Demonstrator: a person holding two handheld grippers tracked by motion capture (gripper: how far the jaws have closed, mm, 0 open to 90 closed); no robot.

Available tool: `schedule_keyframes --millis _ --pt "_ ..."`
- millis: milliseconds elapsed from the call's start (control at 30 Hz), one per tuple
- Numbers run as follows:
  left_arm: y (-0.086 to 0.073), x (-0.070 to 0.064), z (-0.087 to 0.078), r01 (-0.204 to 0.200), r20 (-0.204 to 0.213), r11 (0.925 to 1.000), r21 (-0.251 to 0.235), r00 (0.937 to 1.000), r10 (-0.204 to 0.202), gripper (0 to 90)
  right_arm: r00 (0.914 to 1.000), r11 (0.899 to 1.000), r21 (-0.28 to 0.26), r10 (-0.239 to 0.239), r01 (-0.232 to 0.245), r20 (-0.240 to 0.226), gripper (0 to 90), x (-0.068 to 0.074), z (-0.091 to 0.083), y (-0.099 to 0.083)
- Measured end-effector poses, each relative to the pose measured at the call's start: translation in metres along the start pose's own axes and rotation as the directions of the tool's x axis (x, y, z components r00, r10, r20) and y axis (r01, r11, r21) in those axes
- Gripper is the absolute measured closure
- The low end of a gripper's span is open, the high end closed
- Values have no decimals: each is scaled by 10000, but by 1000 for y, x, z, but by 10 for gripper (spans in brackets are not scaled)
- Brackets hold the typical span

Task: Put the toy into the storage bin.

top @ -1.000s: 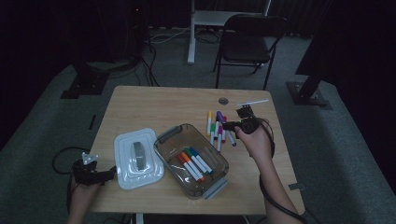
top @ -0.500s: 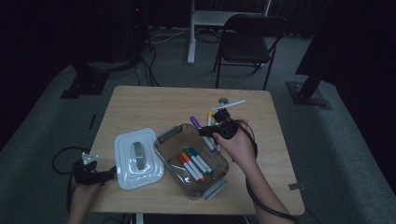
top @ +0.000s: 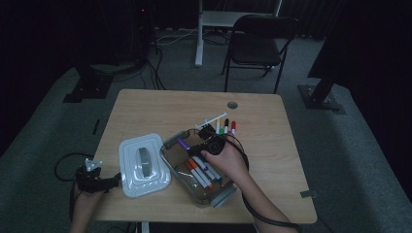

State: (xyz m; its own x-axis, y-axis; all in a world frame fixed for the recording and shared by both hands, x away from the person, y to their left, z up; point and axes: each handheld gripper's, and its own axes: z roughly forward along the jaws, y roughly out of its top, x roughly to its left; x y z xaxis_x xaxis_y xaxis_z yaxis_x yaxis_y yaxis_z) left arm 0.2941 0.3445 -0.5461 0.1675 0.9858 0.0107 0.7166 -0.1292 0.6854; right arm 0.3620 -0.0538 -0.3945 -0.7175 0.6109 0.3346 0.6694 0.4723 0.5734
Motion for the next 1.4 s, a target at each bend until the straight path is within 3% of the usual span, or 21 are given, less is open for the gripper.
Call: schedule_keyframes --millis 33,333,433,533,833,1167,1267,1300,1400 --pt "0 0 0 -1 -2 10000 0 10000 1 6 10000 9997 243 -59 60 -21 770 3 10 -1" --pt "0 0 0 0 -1 10000 0 10000 0 6 9996 9927 1194 -162 188 -228 769 9 39 -3" --pt "0 0 0 0 -1 10000 -1 10000 0 6 9995 9919 1255 -153 188 -284 769 9 42 -3" --pt "0 0 0 -1 -2 10000 0 10000 1 6 9992 9841 1760 -194 250 -337 769 10 55 -6" --pt "0 0 0 28 2 10000 -8 10000 -28 6 9997 9655 2598 -116 166 -211 769 8 76 -10" --pt "0 0 0 -3 6 10000 18 10000 3 6 9998 9464 3230 10 48 -178 766 6 87 -14" --pt "0 0 0 3 6 10000 13 10000 -3 6 9998 9376 3475 -66 134 -208 760 6 90 -15" --pt "0 0 0 -4 6 10000 19 10000 4 5 9996 9292 3689 -107 203 -279 750 8 94 -16" --pt "0 0 0 2 5 10000 14 10000 -2 5 9995 9263 3759 -183 260 -241 733 9 96 -17"
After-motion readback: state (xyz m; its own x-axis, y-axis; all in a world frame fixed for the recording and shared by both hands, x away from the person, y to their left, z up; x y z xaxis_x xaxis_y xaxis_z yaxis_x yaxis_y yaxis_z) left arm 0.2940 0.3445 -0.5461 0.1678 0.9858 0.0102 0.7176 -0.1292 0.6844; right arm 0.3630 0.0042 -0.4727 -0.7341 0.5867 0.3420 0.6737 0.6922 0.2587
